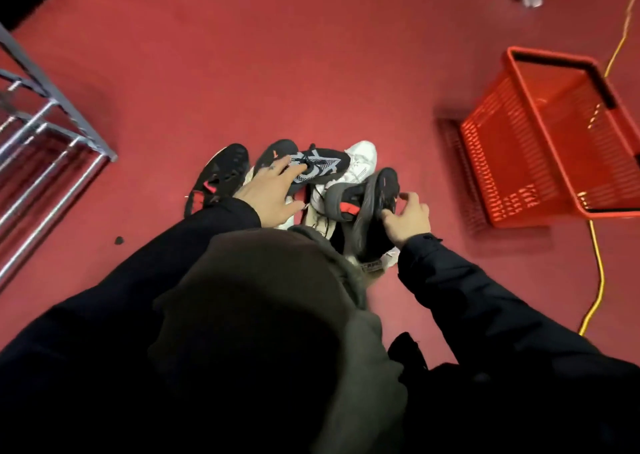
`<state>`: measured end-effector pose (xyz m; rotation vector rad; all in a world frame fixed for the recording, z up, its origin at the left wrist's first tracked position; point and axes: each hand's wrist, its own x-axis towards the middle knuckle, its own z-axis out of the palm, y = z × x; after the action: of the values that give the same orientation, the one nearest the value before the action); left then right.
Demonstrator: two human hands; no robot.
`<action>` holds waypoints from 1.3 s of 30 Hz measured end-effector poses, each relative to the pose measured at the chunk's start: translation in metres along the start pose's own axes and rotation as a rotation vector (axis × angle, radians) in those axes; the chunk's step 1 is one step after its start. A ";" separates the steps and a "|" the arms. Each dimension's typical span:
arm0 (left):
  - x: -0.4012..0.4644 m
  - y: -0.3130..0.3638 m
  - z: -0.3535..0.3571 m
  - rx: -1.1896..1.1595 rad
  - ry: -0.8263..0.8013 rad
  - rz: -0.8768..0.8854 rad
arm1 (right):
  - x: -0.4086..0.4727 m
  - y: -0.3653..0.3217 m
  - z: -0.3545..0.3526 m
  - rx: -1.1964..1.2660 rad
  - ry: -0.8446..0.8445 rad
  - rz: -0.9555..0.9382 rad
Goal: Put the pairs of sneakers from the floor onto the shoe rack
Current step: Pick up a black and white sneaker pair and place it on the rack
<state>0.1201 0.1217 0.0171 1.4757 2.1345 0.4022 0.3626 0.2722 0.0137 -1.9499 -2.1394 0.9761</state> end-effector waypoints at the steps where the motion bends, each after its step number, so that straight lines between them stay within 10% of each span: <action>1: 0.004 0.002 0.003 0.021 -0.025 -0.010 | 0.000 0.006 0.001 0.024 -0.024 0.087; 8: -0.002 0.002 0.008 0.047 -0.012 -0.012 | -0.011 0.021 0.027 0.096 -0.106 0.104; 13: -0.019 -0.020 0.006 0.133 0.053 -0.219 | -0.033 -0.012 0.047 -0.123 0.127 -0.410; 20: -0.039 -0.046 0.016 0.000 -0.075 -0.291 | -0.042 -0.045 0.074 -0.559 -0.470 -0.494; 23: -0.046 -0.048 0.016 0.007 -0.093 -0.287 | -0.043 -0.046 0.081 -0.716 -0.475 -0.489; 29: -0.062 -0.027 -0.003 -0.088 0.266 -0.137 | -0.047 -0.078 0.036 -0.172 -0.338 -0.644; 34: -0.061 -0.003 -0.026 -0.553 0.049 -0.174 | -0.037 -0.128 0.007 0.691 -0.415 -0.523; 39: -0.069 -0.007 -0.037 -0.569 0.377 -0.284 | -0.027 -0.148 0.033 1.025 -0.522 0.054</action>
<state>0.1132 0.0565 0.0610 0.8090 2.2000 1.1388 0.2238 0.2365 0.0712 -1.2909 -1.2158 2.1812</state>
